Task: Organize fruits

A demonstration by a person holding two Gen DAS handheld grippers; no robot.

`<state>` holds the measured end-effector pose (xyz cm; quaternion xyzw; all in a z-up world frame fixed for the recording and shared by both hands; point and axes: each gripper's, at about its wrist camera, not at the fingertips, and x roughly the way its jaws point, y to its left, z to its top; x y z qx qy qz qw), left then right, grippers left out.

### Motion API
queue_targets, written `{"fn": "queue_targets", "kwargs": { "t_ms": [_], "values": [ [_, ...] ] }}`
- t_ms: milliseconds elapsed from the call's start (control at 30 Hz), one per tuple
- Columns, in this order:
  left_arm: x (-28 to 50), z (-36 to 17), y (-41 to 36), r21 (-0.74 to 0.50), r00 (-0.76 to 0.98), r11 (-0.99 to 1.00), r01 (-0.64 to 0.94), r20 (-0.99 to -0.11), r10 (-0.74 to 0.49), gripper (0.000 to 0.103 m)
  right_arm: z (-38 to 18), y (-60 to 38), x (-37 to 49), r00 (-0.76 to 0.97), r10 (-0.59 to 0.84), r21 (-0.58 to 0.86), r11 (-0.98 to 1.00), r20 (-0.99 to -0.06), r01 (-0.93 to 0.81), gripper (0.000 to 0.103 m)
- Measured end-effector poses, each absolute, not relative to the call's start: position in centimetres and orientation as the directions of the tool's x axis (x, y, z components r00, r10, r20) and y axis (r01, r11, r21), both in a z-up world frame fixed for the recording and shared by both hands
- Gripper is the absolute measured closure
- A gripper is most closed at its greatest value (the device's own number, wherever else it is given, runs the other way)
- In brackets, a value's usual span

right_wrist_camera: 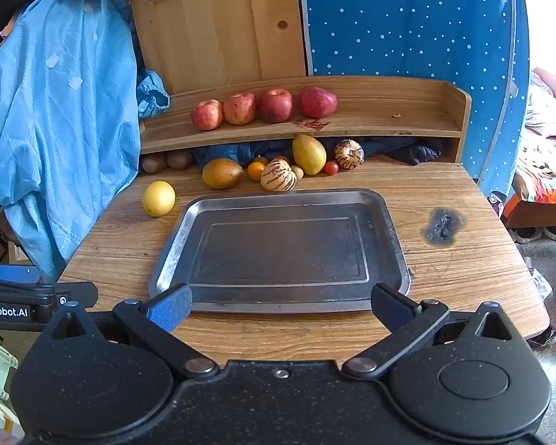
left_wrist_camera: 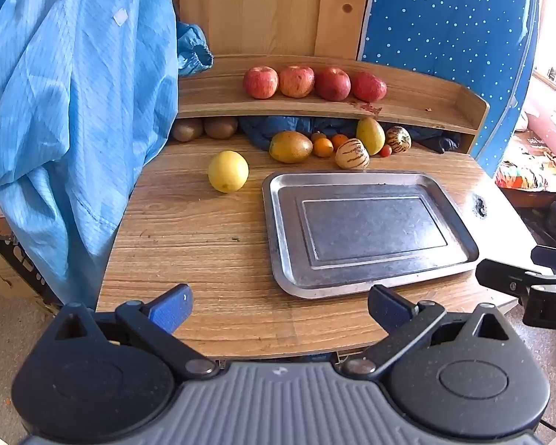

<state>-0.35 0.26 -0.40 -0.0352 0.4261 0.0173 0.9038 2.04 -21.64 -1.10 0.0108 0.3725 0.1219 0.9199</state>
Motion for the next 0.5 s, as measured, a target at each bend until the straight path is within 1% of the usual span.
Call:
{"fn": "queue_targets", "kwargs": {
  "t_ms": [333, 500],
  "values": [
    [-0.65, -1.02, 0.78, -0.048, 0.638, 0.997, -0.065, -0.770, 0.004, 0.000, -1.08, -21.74, 2.11, 0.690, 0.233, 0.112, 0.970, -0.686, -0.216, 0.001],
    [-0.27, -0.42, 0.24, -0.044, 0.631, 0.997, -0.067, -0.776, 0.009, 0.000, -1.07, -21.81, 2.12, 0.689, 0.234, 0.114, 0.970, -0.686, -0.216, 0.001]
  ]
}}
